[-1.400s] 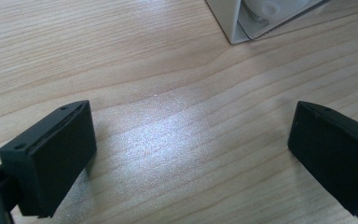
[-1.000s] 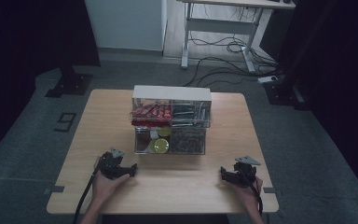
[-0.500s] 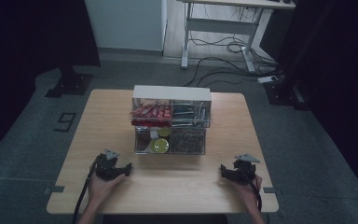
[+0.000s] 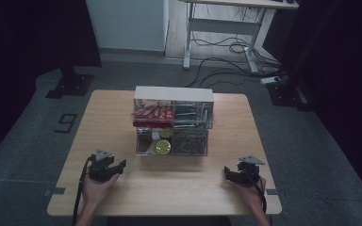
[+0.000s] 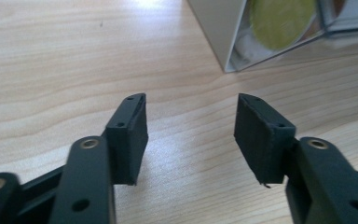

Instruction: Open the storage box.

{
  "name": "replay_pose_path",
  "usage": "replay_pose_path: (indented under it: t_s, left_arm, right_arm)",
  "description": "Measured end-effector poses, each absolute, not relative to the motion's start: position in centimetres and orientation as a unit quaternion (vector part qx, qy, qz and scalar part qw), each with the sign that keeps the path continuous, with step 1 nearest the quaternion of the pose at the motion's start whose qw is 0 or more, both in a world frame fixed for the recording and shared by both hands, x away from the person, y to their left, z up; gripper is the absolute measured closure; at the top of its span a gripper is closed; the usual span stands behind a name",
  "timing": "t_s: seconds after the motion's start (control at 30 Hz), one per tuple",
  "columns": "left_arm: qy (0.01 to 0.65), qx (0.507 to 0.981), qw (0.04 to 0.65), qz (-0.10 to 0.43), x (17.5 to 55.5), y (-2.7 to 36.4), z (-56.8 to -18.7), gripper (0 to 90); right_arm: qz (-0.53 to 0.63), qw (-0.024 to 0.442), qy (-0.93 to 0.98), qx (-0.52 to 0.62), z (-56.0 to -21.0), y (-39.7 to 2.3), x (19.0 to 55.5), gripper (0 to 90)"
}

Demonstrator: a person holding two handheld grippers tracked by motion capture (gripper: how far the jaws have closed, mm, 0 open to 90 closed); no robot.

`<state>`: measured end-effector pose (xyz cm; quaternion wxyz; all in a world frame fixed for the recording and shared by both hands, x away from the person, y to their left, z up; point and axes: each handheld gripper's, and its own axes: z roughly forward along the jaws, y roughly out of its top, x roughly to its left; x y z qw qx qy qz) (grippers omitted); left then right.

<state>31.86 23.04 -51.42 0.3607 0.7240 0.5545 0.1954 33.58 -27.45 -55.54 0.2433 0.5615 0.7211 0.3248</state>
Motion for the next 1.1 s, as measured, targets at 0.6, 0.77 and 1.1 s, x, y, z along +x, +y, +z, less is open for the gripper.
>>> replay_pose_path:
  t_s: [0.6, 0.77, 1.1]
  left_arm:
    - [0.507, 0.72, 0.437, 0.183, 30.4, 22.6, -46.5, 75.4]
    - [0.5, 0.721, 0.447, 0.174, 30.4, 22.7, -46.3, 81.3]
    - [0.484, 0.72, 0.467, 0.172, 30.0, 22.2, -44.5, 85.0]
  right_arm:
    - [0.325, 0.244, 0.72, 0.562, -55.5, -27.5, 33.5, 15.2]
    - [0.326, 0.244, 0.719, 0.563, -55.5, -27.6, 33.5, 15.6]
    - [0.325, 0.244, 0.72, 0.563, -55.5, -27.7, 33.4, 15.7]
